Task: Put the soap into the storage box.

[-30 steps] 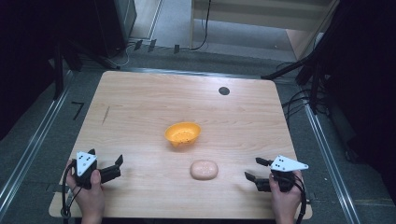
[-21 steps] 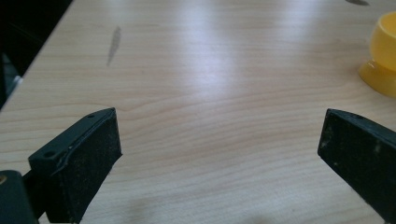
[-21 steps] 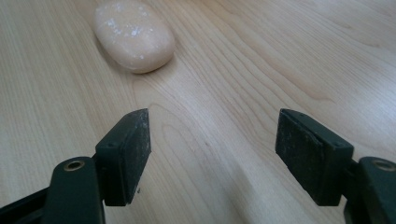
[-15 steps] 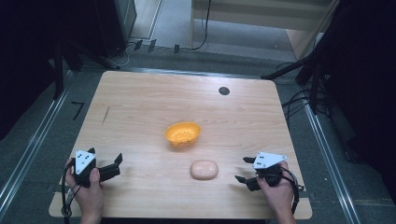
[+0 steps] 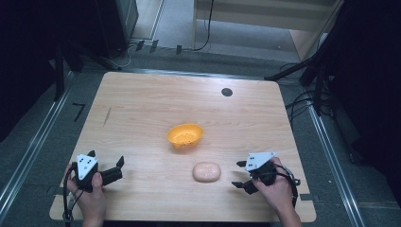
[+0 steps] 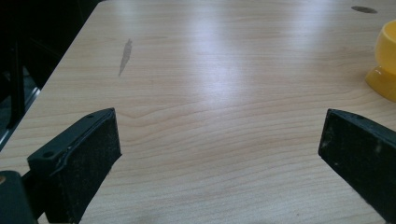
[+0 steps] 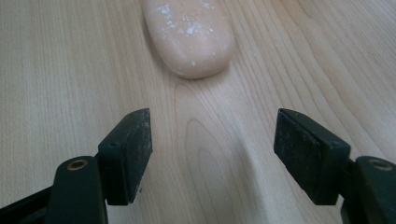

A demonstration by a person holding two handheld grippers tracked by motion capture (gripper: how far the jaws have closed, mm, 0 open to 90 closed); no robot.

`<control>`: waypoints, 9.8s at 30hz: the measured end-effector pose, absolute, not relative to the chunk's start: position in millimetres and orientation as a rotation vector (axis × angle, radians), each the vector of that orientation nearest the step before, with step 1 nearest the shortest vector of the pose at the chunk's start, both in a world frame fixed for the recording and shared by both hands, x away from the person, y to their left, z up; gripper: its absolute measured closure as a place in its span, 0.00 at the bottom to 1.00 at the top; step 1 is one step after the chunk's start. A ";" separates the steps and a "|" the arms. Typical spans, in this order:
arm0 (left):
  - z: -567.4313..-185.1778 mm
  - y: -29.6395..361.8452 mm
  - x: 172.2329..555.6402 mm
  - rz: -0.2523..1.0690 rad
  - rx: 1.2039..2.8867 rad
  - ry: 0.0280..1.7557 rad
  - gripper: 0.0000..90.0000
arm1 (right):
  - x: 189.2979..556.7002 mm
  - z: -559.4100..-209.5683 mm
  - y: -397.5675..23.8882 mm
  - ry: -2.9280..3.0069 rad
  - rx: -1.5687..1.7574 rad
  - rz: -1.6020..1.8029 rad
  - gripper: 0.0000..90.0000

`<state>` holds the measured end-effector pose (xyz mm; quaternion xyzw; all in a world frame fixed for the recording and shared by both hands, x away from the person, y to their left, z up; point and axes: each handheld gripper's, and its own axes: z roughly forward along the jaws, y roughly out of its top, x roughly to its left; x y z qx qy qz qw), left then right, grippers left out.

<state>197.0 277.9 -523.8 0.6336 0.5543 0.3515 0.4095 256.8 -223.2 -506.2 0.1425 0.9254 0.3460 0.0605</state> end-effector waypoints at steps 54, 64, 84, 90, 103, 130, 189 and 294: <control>-524.0 279.6 200.2 0.796 1.615 1.377 0.00 | 293.0 -504.6 -122.3 3.043 0.085 0.796 0.31; -524.0 279.3 201.0 0.788 1.627 1.373 0.00 | 295.9 -507.6 -116.3 3.050 0.064 0.750 0.34; -524.1 276.7 201.0 0.806 1.642 1.371 0.06 | 294.9 -512.9 -109.7 3.069 0.059 0.657 0.35; -524.2 276.7 201.2 0.806 1.639 1.376 0.06 | 295.2 -512.7 -108.4 3.066 0.051 0.646 0.36; -524.1 277.2 200.9 0.806 1.630 1.379 0.06 | 292.9 -511.7 -105.4 3.063 0.135 0.618 0.36; -524.1 277.6 200.8 0.808 1.625 1.381 0.06 | 291.1 -512.8 -105.3 3.051 0.092 0.680 0.37; -524.1 278.4 201.2 0.803 1.622 1.386 0.06 | 315.5 -468.5 -95.2 3.044 -0.144 0.779 0.37; -524.0 279.1 202.1 0.790 1.627 1.394 0.06 | 401.5 -443.2 -49.0 3.039 -0.213 0.729 0.36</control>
